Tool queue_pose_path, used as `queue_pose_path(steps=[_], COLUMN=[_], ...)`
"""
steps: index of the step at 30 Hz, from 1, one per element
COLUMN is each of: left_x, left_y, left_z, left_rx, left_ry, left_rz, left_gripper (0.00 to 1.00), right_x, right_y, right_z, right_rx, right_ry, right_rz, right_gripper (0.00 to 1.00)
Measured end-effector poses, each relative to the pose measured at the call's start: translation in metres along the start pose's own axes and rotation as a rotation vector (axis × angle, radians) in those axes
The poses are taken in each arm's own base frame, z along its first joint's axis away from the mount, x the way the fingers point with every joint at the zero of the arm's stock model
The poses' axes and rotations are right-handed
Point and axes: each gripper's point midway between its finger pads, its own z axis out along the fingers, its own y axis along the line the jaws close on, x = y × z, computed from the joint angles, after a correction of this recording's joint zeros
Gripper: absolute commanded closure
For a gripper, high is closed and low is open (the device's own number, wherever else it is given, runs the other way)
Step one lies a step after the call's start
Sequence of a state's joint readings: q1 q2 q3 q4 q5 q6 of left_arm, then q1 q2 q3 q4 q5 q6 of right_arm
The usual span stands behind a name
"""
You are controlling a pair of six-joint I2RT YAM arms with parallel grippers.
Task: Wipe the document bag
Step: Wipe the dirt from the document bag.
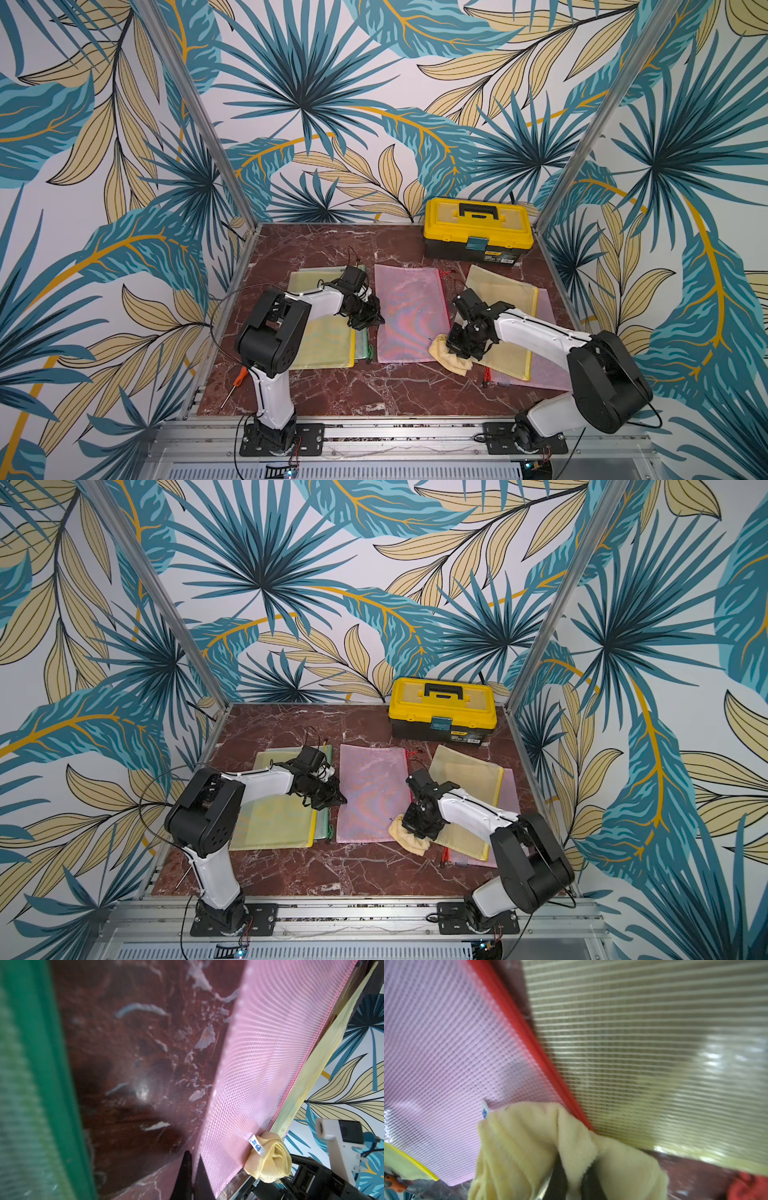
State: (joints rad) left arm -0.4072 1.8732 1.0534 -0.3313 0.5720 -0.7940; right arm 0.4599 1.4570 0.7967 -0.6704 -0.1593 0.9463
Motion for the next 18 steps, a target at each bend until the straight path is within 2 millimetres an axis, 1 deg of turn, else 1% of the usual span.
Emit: queue_pose_path(steps=[2, 4, 5, 6, 9, 11, 12, 13, 14, 16, 17, 18], left_x=[-0.001, -0.002, -0.002, -0.002, -0.002, -0.002, -0.002, -0.002, -0.002, -0.001, -0.001, 0.000], left_y=[0.001, 0.001, 0.001, 0.001, 0.001, 0.001, 0.001, 0.001, 0.000, 0.000, 0.000, 0.000], left_z=[-0.001, -0.001, -0.001, -0.001, -0.001, -0.001, -0.001, -0.001, -0.001, -0.002, -0.002, -0.002], left_rx=[0.000, 0.001, 0.001, 0.001, 0.002, 0.004, 0.005, 0.005, 0.006, 0.009, 0.011, 0.013], left_ry=[-0.002, -0.004, -0.005, -0.005, -0.004, -0.002, -0.002, -0.001, 0.000, 0.002, 0.004, 0.009], left_rz=[-0.002, -0.004, -0.004, -0.003, -0.003, -0.002, -0.002, -0.001, -0.001, -0.001, -0.001, -0.001], left_gripper=[1.00, 1.00, 1.00, 1.00, 1.00, 1.00, 1.00, 1.00, 1.00, 1.00, 1.00, 1.00], right_x=[0.004, 0.010, 0.014, 0.018, 0.033, 0.044, 0.048, 0.050, 0.050, 0.045, 0.041, 0.035], right_y=[0.004, 0.023, 0.041, 0.065, 0.142, 0.176, 0.183, 0.184, 0.181, 0.163, 0.148, 0.136], right_z=[-0.001, 0.002, 0.005, 0.009, 0.024, 0.033, 0.036, 0.037, 0.039, 0.044, 0.046, 0.043], right_rx=[0.023, 0.047, 0.049, 0.042, -0.034, -0.099, -0.119, -0.128, -0.125, -0.111, -0.103, -0.112], right_ry=[-0.001, 0.009, 0.014, 0.020, 0.033, 0.045, 0.052, 0.057, 0.063, 0.073, 0.084, 0.085], right_rz=[-0.025, -0.079, -0.119, -0.161, -0.273, -0.314, -0.323, -0.323, -0.316, -0.287, -0.260, -0.232], right_gripper=[1.00, 1.00, 1.00, 1.00, 1.00, 1.00, 1.00, 1.00, 1.00, 1.00, 1.00, 1.00])
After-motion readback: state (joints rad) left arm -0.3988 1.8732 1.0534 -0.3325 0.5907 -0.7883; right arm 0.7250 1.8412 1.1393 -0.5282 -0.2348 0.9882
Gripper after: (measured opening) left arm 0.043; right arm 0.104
